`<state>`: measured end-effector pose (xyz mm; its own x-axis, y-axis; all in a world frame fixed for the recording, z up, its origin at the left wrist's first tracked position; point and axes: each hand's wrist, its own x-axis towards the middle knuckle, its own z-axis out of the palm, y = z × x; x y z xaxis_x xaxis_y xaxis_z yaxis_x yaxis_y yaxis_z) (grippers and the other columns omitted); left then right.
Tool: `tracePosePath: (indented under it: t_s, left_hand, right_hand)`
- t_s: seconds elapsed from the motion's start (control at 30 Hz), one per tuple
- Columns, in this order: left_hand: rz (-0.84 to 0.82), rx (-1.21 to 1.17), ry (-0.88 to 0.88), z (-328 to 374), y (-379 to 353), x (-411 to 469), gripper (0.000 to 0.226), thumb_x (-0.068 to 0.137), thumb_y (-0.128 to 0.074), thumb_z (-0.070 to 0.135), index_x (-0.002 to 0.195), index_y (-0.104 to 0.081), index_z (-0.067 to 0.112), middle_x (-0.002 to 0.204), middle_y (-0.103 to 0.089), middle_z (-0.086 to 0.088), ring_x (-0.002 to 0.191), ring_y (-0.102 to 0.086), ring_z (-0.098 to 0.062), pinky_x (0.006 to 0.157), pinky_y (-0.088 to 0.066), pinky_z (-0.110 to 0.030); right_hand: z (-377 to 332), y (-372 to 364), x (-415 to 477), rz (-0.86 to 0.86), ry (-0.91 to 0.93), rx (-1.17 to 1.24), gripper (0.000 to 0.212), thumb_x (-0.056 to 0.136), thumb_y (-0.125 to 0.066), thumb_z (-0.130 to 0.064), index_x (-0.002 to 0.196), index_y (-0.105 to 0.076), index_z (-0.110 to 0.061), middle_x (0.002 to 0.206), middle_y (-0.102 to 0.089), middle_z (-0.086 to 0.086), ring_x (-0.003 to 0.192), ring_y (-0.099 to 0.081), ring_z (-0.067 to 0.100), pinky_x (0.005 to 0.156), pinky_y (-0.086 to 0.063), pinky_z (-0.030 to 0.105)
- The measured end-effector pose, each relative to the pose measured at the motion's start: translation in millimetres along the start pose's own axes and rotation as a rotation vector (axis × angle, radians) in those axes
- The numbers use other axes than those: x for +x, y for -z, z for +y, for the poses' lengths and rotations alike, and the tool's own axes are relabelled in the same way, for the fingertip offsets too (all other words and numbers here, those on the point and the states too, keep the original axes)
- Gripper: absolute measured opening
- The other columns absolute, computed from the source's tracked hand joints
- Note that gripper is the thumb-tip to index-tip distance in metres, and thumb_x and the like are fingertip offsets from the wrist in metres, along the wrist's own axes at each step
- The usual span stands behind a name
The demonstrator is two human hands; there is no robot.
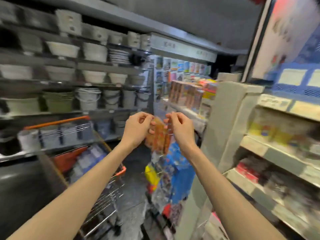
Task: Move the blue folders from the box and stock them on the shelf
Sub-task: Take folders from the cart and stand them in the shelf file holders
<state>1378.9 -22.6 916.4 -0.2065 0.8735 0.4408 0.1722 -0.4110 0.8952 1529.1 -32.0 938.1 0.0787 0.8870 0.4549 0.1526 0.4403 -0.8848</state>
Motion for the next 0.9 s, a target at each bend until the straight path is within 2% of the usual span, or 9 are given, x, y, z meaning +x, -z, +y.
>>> tracePosePath:
  t_s: [0.07, 0.2, 0.27, 0.4, 0.5, 0.57, 0.67, 0.83, 0.9]
  left_hand:
    - [0.048, 0.076, 0.082, -41, 38, -10, 0.016, 0.099, -0.057, 0.013, 0.094, -0.069, 0.003, 0.081, -0.075, -0.012, 0.050, -0.066, -0.018, 0.045, -0.047, -0.019]
    - [0.084, 0.191, 0.245, -121, 107, -23, 0.015, 0.100, -0.056, 0.012, 0.098, -0.067, 0.002, 0.085, -0.074, -0.017, 0.044, -0.063, -0.012, 0.049, -0.052, -0.025]
    - [0.119, 0.248, 0.315, -163, 139, -23, 0.015, 0.100, -0.056, 0.012, 0.098, -0.067, 0.002, 0.083, -0.073, -0.014, 0.043, -0.062, -0.009, 0.046, -0.049, -0.020]
    - [0.135, 0.352, 0.433, -250, 182, -9, 0.015, 0.100, -0.056, 0.018, 0.096, -0.066, 0.008, 0.086, -0.075, -0.011, 0.049, -0.065, -0.013, 0.051, -0.053, -0.024]
    - [0.096, 0.427, 0.534, -315, 203, 6, 0.017, 0.102, -0.054, 0.027, 0.101, -0.065, 0.015, 0.090, -0.075, -0.005, 0.061, -0.068, -0.011, 0.060, -0.057, -0.029]
    - [0.048, 0.500, 0.594, -364, 214, 22, 0.020, 0.103, -0.052, 0.036, 0.106, -0.064, 0.020, 0.093, -0.073, 0.000, 0.074, -0.068, -0.014, 0.065, -0.054, -0.031]
    - [-0.050, 0.614, 0.671, -424, 222, 34, 0.026, 0.103, -0.049, 0.040, 0.115, -0.064, 0.021, 0.102, -0.070, 0.002, 0.085, -0.066, -0.014, 0.072, -0.051, -0.030]
    - [-0.287, 0.748, 0.761, -519, 226, 33, 0.042, 0.104, -0.042, 0.043, 0.140, -0.054, 0.025, 0.103, -0.072, 0.000, 0.090, -0.067, -0.024, 0.084, -0.051, -0.038]
    - [-0.435, 0.807, 0.755, -544, 226, 26, 0.047, 0.107, -0.035, 0.044, 0.148, -0.045, 0.023, 0.117, -0.070, -0.010, 0.107, -0.063, -0.031, 0.092, -0.046, -0.039]
  right_hand:
    - [30, -40, -12, -0.110, -0.086, -0.008, 0.025, 0.102, -0.051, -0.020, 0.084, -0.068, -0.015, 0.071, -0.069, -0.002, 0.053, -0.060, 0.005, 0.053, -0.048, 0.023]
    - [91, -118, -28, -0.328, -0.216, -0.039, 0.026, 0.103, -0.049, -0.024, 0.083, -0.065, -0.020, 0.076, -0.069, 0.003, 0.056, -0.059, 0.013, 0.048, -0.044, 0.021]
    - [125, -162, -31, -0.405, -0.254, -0.093, 0.027, 0.102, -0.051, -0.026, 0.080, -0.065, -0.022, 0.076, -0.069, 0.004, 0.058, -0.060, 0.015, 0.051, -0.046, 0.025]
    - [204, -235, -22, -0.548, -0.281, -0.297, 0.039, 0.086, -0.050, -0.045, 0.078, -0.067, -0.012, 0.071, -0.069, 0.008, 0.070, -0.066, 0.032, 0.074, -0.057, 0.048]
    - [252, -279, -8, -0.629, -0.338, -0.420, 0.034, 0.095, -0.051, -0.031, 0.084, -0.067, -0.003, 0.080, -0.069, 0.017, 0.078, -0.064, 0.034, 0.089, -0.051, 0.048]
    - [288, -308, 8, -0.682, -0.385, -0.488, 0.033, 0.100, -0.048, -0.025, 0.095, -0.068, 0.000, 0.088, -0.070, 0.015, 0.084, -0.061, 0.029, 0.092, -0.043, 0.034]
    - [340, -340, 28, -0.765, -0.424, -0.606, 0.030, 0.103, -0.045, -0.024, 0.109, -0.065, -0.003, 0.091, -0.067, 0.011, 0.087, -0.057, 0.028, 0.069, -0.032, 0.029]
    - [447, -389, 48, -0.977, -0.323, -0.813, 0.029, 0.101, -0.048, -0.026, 0.114, -0.064, -0.005, 0.108, -0.070, 0.017, 0.105, -0.063, 0.034, 0.086, -0.046, 0.039]
    - [475, -399, 52, -1.116, -0.240, -0.936, 0.035, 0.101, -0.048, -0.026, 0.126, -0.059, -0.004, 0.117, -0.066, 0.022, 0.113, -0.059, 0.036, 0.094, -0.045, 0.042]
